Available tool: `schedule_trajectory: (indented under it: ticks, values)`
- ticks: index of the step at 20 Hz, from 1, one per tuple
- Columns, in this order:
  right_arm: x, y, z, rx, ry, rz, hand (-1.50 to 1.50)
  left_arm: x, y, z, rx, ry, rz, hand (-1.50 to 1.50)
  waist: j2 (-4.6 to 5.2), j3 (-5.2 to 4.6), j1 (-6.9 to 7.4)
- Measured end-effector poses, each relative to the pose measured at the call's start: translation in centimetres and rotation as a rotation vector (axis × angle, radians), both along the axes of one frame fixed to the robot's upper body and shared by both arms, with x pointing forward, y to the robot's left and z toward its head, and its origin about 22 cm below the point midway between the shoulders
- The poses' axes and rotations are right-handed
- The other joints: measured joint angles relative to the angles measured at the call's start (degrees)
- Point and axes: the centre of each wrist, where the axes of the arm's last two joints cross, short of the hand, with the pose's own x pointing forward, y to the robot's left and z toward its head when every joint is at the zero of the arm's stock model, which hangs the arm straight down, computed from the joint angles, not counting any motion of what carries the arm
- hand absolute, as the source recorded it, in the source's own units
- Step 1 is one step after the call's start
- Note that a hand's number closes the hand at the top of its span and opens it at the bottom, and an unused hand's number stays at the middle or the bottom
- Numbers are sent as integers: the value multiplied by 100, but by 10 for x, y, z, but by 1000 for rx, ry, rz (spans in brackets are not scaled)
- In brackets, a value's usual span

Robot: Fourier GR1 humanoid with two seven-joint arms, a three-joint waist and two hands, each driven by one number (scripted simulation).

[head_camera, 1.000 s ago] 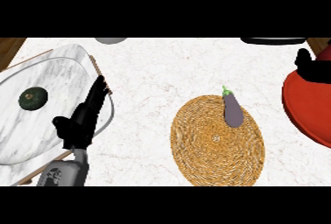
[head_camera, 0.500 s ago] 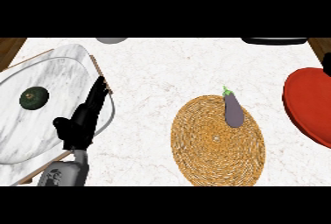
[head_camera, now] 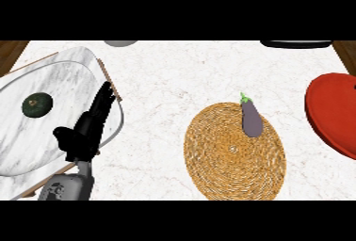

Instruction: Pick the tomato from the placemat and place it in the bowl

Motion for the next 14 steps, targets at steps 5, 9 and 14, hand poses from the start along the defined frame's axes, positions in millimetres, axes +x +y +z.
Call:
schedule_trajectory:
  ticks: [5,9,14]
  values:
    - [-8,-28,-29,164,51,27,-150,1,2,4,1,-1,1,0,1,3,-1]
    - [-14,-40,-46,263,39,115,-150,2,2,1,1,-1,5,0,0,3,-7]
    - [-15,-43,-52,325,-112,181,-150,0,6,-3,-3,2,3,0,-8,2,-24]
